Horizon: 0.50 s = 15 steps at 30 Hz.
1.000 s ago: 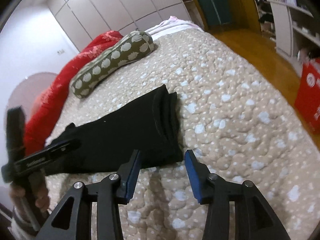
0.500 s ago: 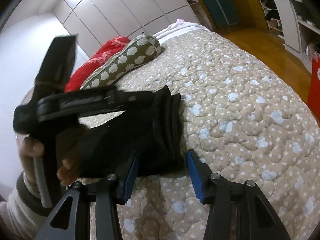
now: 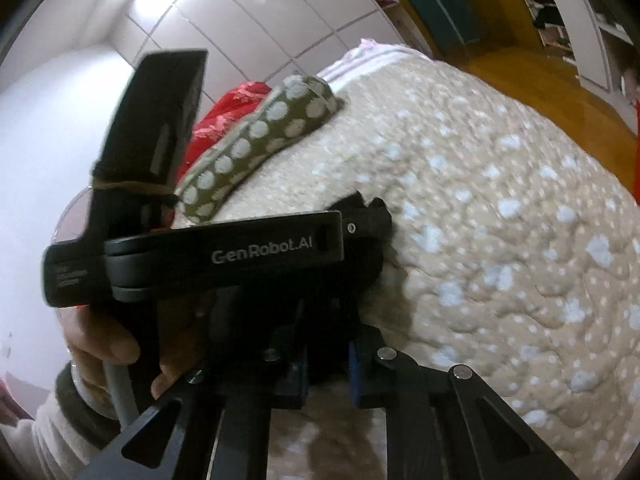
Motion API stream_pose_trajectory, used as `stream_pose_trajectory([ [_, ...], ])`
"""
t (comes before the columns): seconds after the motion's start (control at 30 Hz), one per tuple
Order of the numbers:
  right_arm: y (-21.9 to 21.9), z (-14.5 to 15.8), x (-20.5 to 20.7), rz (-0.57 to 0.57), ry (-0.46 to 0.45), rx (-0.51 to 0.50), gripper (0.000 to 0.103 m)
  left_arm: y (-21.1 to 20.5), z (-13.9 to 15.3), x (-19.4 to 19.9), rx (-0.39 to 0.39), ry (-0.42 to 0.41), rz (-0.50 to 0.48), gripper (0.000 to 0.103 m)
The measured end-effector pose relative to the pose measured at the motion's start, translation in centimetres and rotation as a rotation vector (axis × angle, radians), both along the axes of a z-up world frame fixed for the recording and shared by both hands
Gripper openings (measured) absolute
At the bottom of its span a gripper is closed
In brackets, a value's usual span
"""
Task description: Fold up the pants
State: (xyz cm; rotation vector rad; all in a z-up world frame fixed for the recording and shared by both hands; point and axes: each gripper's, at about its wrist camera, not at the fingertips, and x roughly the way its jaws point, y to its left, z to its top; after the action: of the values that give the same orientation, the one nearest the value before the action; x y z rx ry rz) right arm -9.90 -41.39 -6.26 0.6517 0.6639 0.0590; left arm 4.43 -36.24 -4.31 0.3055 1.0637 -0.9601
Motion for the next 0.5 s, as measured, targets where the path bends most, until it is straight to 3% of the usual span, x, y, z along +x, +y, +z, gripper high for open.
stream_pose_trajectory([
  [0.1,1.2,2.4,0.3,0.030,-0.046,-0.016,0.014,2.3,2.8,0.7,-0.079,0.019,0.020,0.026],
  [0.3,6.8,8.0,3.1,0.175,-0.159,-0.074,0.013,9.9,9.0,2.1,-0.163,-0.093,0.107,0.026],
  [0.4,11.0,8.9,5.3,0.267,-0.180,-0.082,0.013,15.1,9.8,3.1,-0.177,-0.112,0.196,0.026],
  [0.5,15.1,7.8,7.6,0.349,-0.162,-0.079,0.013,20.7,8.4,4.1,-0.143,-0.128,0.304,0.026],
])
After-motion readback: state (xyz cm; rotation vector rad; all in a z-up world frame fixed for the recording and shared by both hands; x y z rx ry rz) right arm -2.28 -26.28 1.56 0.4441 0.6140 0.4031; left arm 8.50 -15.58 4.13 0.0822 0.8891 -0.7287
